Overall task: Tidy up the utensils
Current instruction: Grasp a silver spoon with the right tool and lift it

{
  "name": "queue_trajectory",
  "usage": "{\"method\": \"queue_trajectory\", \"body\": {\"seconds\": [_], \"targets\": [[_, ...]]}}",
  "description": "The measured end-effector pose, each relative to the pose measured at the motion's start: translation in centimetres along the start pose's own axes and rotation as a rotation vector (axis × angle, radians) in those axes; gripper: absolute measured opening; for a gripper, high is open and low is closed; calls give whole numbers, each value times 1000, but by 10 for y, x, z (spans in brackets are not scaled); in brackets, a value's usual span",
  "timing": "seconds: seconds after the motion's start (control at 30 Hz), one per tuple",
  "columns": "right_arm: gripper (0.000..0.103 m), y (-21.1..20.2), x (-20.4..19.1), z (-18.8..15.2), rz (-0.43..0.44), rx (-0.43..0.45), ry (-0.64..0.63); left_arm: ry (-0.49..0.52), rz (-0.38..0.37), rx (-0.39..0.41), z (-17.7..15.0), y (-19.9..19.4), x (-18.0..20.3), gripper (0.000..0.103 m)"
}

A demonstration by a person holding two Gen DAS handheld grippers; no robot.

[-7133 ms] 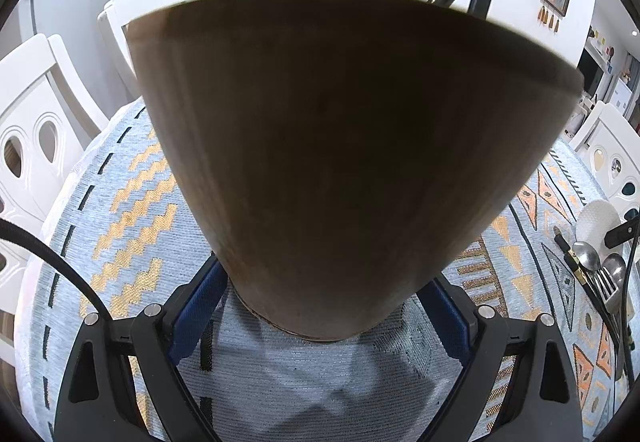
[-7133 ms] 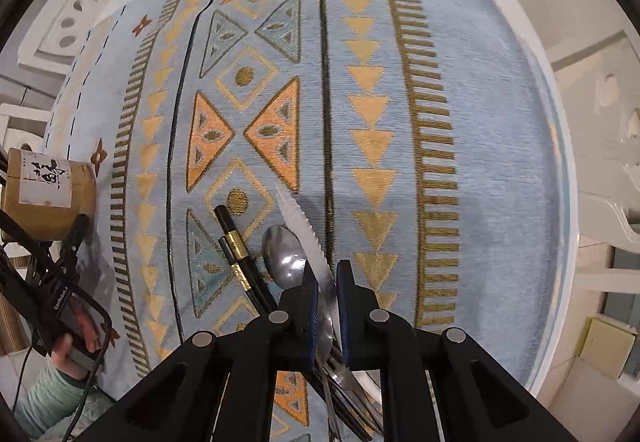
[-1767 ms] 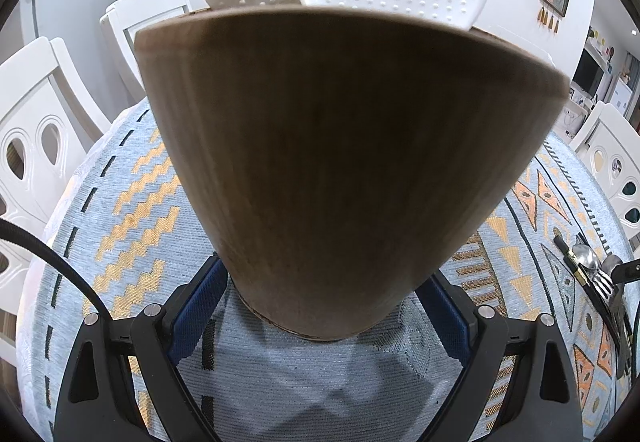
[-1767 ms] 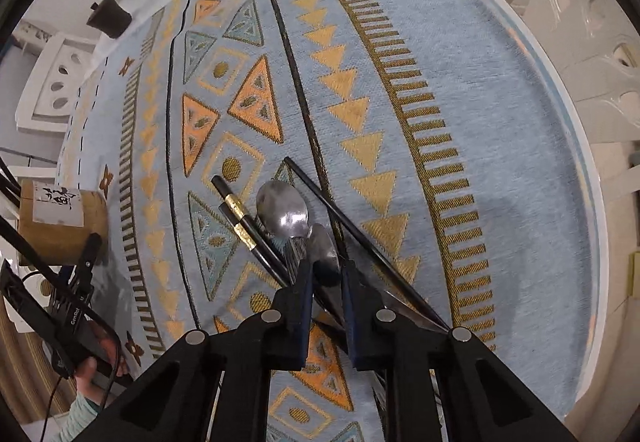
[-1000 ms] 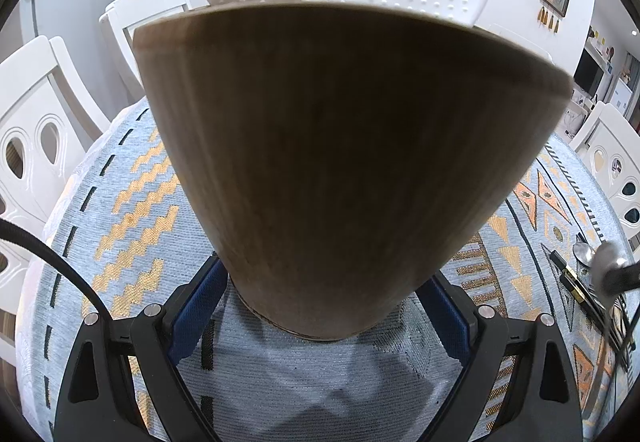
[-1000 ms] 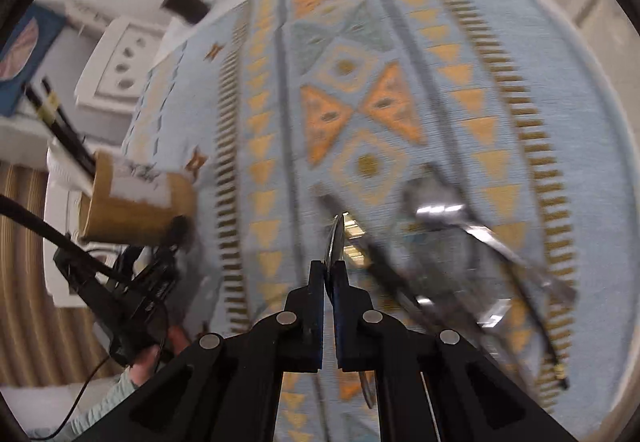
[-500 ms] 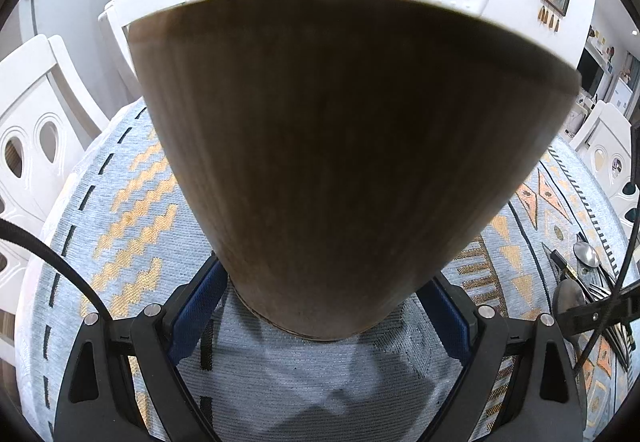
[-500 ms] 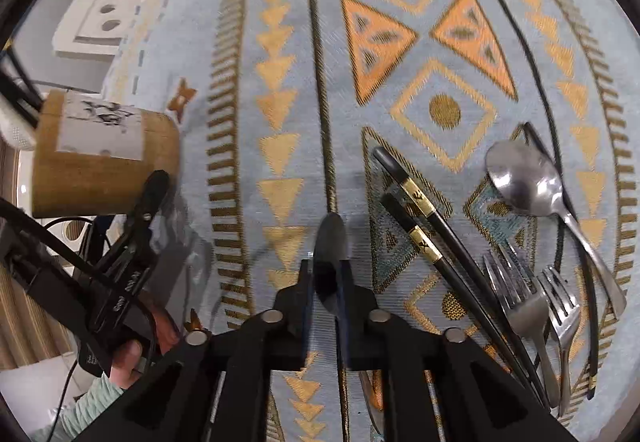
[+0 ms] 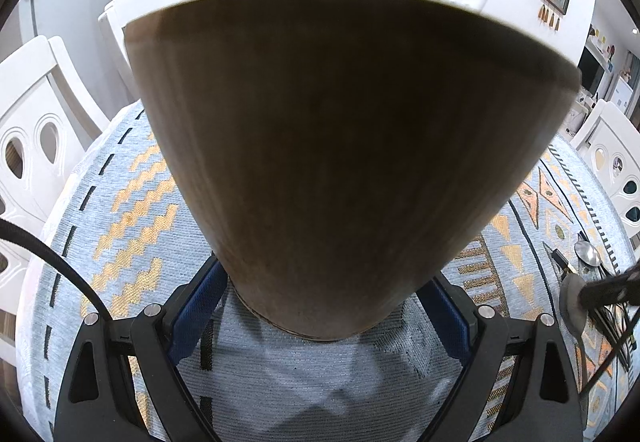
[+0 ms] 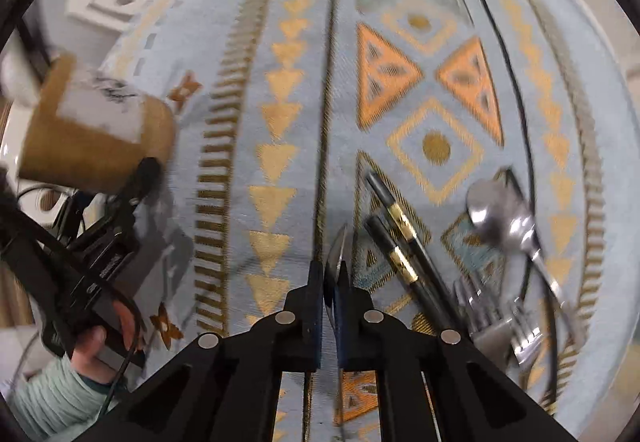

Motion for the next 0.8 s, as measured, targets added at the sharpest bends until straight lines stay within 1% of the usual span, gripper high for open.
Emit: {"method": "queue_trajectory", "body": {"seconds": [0.17, 0.2, 0.23, 0.3, 0.37, 0.43, 0.47, 0.5, 0.57, 0.6, 0.63, 0.7, 0.8], "targets": [[3, -39, -14, 15, 61, 133, -44, 0, 0, 0, 0, 0, 0, 94], [3, -44, -16, 17, 69, 149, -50, 0, 0, 0, 0, 0, 0, 94], [3, -45, -14, 19, 52, 147, -51, -1, -1, 0, 0, 0, 0, 94], [3, -40, -8, 19, 36, 120, -33, -1, -1, 0, 0, 0, 0, 94], [3, -33, -2, 15, 63, 86, 9, -1, -1, 0, 0, 0, 0, 94], [6, -25, 0, 8, 107, 28, 48, -1, -1, 0, 0, 0, 0, 94], [6, -21, 0, 4, 114, 4, 50, -1, -1, 0, 0, 0, 0, 94], [8, -17, 1, -3, 102, -17, 43, -1, -1, 0, 0, 0, 0, 94], [17, -9, -1, -14, 85, -46, 34, -1, -1, -1, 0, 0, 0, 94], [26, -3, -3, -19, 85, -67, 30, -1, -1, -1, 0, 0, 0, 94], [33, 2, -5, -24, 85, -82, 26, -1, -1, -1, 0, 0, 0, 94], [37, 12, -6, -29, 68, -100, 22, -1, 0, 0, 0, 0, 0, 94], [37, 18, -3, -31, 24, -107, 32, -1, 0, 0, 0, 0, 0, 94]]}}
Point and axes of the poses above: each gripper's, at about its wrist camera, not at the fingertips, and y roughly the way its jaws point, x to its right, z to its top, the point moved 10 cm from there along y, roughly the way its jaws point, and after that the axes turned 4 degrees about z, right-handed, at the moved point
